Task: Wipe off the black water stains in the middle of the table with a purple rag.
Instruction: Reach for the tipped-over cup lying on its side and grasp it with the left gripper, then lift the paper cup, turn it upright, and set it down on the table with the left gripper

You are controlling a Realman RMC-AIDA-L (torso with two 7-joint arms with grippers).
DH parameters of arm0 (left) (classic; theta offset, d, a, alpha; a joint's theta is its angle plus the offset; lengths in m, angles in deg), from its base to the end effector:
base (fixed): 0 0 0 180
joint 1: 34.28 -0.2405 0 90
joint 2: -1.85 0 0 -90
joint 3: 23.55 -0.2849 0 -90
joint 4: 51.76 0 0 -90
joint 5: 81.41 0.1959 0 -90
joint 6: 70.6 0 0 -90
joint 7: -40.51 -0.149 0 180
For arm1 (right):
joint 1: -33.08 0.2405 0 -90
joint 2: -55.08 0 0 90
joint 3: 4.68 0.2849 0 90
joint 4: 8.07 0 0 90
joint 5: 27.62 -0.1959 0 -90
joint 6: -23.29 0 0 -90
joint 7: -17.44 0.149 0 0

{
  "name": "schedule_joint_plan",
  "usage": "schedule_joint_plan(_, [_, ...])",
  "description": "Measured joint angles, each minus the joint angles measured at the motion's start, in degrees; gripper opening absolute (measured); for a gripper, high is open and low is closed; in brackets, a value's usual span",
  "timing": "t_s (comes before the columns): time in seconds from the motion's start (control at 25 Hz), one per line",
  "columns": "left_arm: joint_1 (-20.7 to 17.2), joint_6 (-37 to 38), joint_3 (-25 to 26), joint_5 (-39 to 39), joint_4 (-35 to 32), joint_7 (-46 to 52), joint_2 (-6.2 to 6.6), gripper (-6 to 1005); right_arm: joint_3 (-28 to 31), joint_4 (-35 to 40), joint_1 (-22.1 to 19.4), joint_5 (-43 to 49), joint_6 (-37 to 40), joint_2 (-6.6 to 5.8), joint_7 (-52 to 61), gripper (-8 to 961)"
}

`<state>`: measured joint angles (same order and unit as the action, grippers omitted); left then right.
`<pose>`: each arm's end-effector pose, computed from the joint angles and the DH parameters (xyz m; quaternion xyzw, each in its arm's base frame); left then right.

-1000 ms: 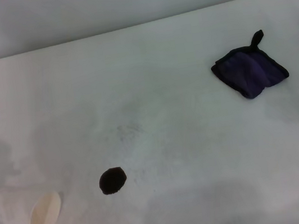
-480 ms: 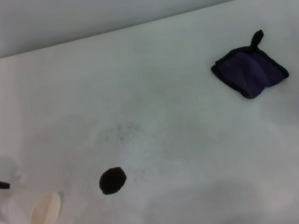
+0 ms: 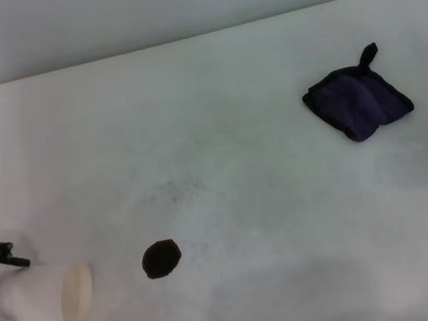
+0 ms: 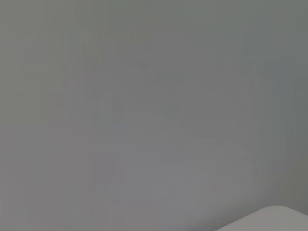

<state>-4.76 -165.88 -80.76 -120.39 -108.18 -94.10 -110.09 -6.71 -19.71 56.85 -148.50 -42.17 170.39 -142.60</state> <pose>-0.3175 0.3229 0.0319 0.9620 -0.2378 -0.1341 0.0071 0.4138 0.3099 0.0156 -0.5201 0.4247 0.3234 0.6667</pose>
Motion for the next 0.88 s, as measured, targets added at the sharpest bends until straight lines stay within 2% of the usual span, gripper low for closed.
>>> schedule_joint_plan(0.36, [0.63, 5.91, -0.07, -0.29, 5.41, -1.31, -1.83, 888, -3.68, -0.05, -0.05, 0.44, -0.23, 0.00, -0.02, 873])
schedule_joint_plan(0.68, [0.63, 7.40, 0.46, -0.67, 5.88, -0.98, -3.65, 888, -4.80, 0.30, -0.32, 0.92, -0.32, -0.08, 0.43, 873])
schedule_joint_plan(0.88, [0.88, 7.13, 5.48, -0.98, 5.80, -0.37, -5.06, 785, -5.49, 0.90, -0.31, 1.94, -0.55, -0.15, 0.57, 872])
